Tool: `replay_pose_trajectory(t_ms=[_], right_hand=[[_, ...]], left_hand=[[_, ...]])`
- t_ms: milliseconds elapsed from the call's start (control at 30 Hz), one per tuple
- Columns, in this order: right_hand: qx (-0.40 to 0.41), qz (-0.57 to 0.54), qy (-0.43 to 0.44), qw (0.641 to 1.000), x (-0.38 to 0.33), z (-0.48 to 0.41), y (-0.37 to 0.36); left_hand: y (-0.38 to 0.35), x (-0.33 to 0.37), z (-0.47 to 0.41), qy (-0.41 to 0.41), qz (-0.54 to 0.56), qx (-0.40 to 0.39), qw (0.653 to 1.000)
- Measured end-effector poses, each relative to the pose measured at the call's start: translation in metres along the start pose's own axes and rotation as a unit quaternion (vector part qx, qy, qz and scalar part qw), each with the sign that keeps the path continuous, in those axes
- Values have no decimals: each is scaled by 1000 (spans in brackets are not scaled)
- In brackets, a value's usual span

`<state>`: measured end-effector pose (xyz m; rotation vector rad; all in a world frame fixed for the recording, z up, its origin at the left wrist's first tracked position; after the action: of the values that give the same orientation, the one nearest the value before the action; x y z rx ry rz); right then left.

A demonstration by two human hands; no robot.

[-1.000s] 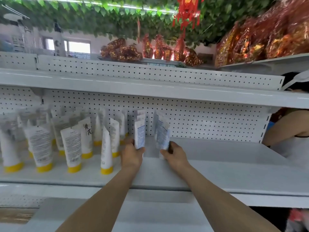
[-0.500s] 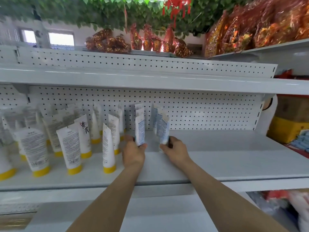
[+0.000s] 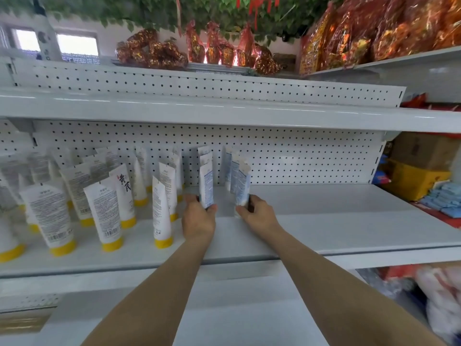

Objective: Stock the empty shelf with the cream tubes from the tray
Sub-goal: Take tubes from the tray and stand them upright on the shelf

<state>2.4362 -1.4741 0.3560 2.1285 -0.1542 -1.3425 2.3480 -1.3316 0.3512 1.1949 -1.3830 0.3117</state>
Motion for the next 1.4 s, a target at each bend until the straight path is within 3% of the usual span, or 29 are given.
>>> replay_pose_trajectory(t_ms=[167, 333, 567, 800, 1100, 1400], right_hand=[[-33, 12, -34, 999, -3, 17, 15], [-31, 77, -22, 996, -3, 50, 69], [13, 212, 28, 977, -21, 130, 199], [54, 330, 70, 940, -18, 243, 323], [93, 305, -19, 948, 31, 350, 417], [94, 293, -138, 942, 129, 363, 443]], left_hand=[[9, 9, 20, 18, -12, -12, 1000], [18, 32, 67, 31, -60, 28, 997], [13, 124, 168, -145, -131, 20, 981], [-2, 199, 305, -272, -204, -13, 940], [-48, 238, 427, -285, -186, -65, 938], [-149, 223, 447, -292, -219, -139, 921]])
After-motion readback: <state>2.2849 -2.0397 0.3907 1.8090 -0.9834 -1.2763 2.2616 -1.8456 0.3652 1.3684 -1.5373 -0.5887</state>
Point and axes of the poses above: each hand's wrist, its own z-axis away from the middle knuckle, its own y-axis out of the back of the hand, x = y × z, the point moved 2 cm from there along -z, towards the middle knuckle, and after that the axes turned 6 degrees about -z, right-handed, at the moved point
